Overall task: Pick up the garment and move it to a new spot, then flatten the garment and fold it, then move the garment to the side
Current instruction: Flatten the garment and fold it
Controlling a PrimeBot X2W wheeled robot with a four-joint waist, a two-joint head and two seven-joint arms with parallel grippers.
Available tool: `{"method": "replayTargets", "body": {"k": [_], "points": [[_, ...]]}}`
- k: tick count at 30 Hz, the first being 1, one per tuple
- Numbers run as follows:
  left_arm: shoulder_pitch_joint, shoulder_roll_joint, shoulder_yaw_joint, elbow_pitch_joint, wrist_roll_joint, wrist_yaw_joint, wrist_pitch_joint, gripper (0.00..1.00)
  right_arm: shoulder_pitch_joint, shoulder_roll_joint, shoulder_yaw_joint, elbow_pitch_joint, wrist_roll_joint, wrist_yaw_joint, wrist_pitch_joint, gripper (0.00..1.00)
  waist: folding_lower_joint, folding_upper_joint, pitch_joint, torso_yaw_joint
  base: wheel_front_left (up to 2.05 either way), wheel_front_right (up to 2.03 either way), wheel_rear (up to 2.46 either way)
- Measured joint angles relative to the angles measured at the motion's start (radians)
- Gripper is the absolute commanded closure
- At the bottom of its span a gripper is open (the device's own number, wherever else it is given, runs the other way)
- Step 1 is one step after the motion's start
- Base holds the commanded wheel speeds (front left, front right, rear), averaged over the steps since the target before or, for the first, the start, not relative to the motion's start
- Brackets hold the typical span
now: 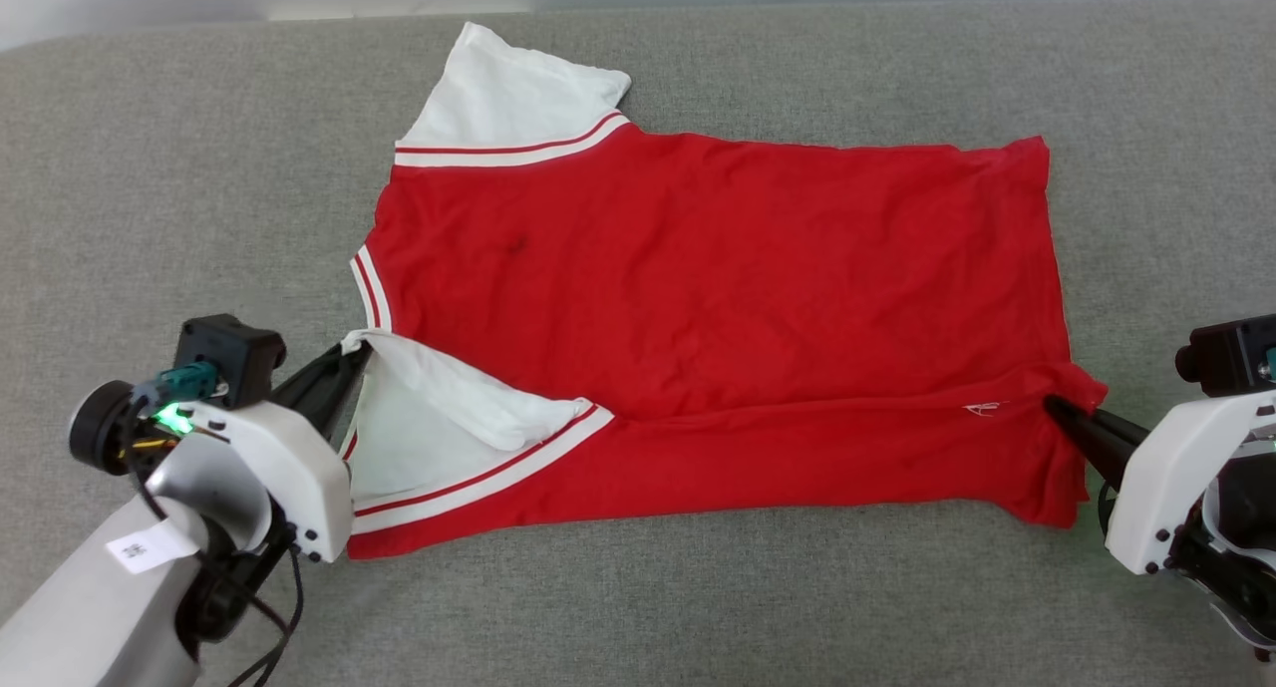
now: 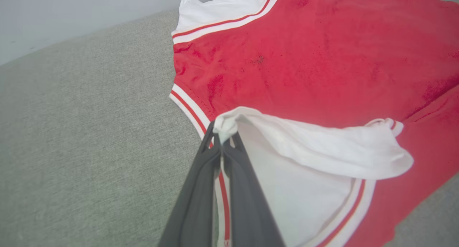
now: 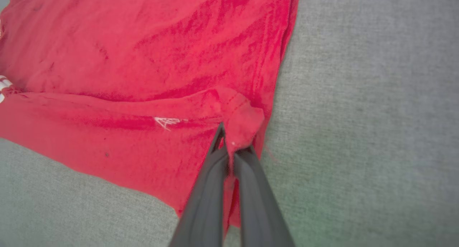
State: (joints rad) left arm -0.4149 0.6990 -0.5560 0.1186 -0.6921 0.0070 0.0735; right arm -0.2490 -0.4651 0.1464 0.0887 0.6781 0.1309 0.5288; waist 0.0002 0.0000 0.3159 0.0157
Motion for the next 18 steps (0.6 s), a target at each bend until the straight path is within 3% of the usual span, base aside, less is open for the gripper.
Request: {"method": "replayTargets", "body": {"k": [3, 4, 5, 6, 7, 8, 14, 18], "points": [[-0.030, -0.028, -0.015, 0.050, 0.004, -0.008, 0.004, 1.00, -0.011, 0.010, 0.006, 0.018, -0.011, 0.000, -0.004, 1.00, 0.0000, 0.0000, 0.006, -0.001, 0.00, 0.00, 0.00], [-0.040, -0.041, -0.012, 0.070, 0.001, -0.006, 0.002, 0.65, -0.016, 0.012, 0.009, 0.026, -0.014, 0.000, -0.005, 1.00, -0.0001, 0.0000, 0.007, -0.001, 0.00, 0.00, 0.00], [-0.047, -0.054, -0.010, 0.086, -0.001, 0.000, -0.001, 0.00, -0.019, 0.015, 0.009, 0.034, -0.023, 0.000, -0.006, 1.00, 0.0000, 0.0000, 0.006, -0.001, 0.00, 0.00, 0.00], [-0.052, -0.063, -0.010, 0.103, -0.008, 0.002, -0.001, 0.00, -0.020, 0.020, 0.005, 0.045, -0.032, 0.000, -0.010, 1.00, -0.0001, 0.0001, 0.005, -0.001, 0.00, 0.00, 0.00], [-0.056, -0.072, -0.007, 0.116, -0.009, 0.004, -0.008, 0.00, -0.022, 0.028, -0.004, 0.057, -0.038, 0.000, -0.016, 0.29, 0.0000, 0.0000, 0.003, -0.001, 0.00, 0.00, 0.00], [-0.063, -0.080, -0.003, 0.127, -0.009, 0.007, -0.016, 0.00, -0.026, 0.037, -0.008, 0.067, -0.039, 0.000, -0.016, 0.00, 0.0000, 0.0000, 0.000, -0.001, 0.00, 0.00, 0.00], [-0.063, -0.101, 0.026, 0.164, -0.020, 0.041, -0.074, 0.00, -0.038, 0.033, 0.026, 0.054, -0.087, 0.000, -0.021, 0.00, -0.0002, 0.0000, -0.035, -0.002, 0.00, 0.00, 0.00], [-0.018, -0.106, 0.056, 0.151, -0.043, 0.095, -0.094, 0.00, -0.024, 0.038, 0.017, 0.039, -0.097, 0.000, -0.007, 0.00, -0.0001, 0.0000, -0.070, -0.001, 0.00, 0.00, 0.00]]}}
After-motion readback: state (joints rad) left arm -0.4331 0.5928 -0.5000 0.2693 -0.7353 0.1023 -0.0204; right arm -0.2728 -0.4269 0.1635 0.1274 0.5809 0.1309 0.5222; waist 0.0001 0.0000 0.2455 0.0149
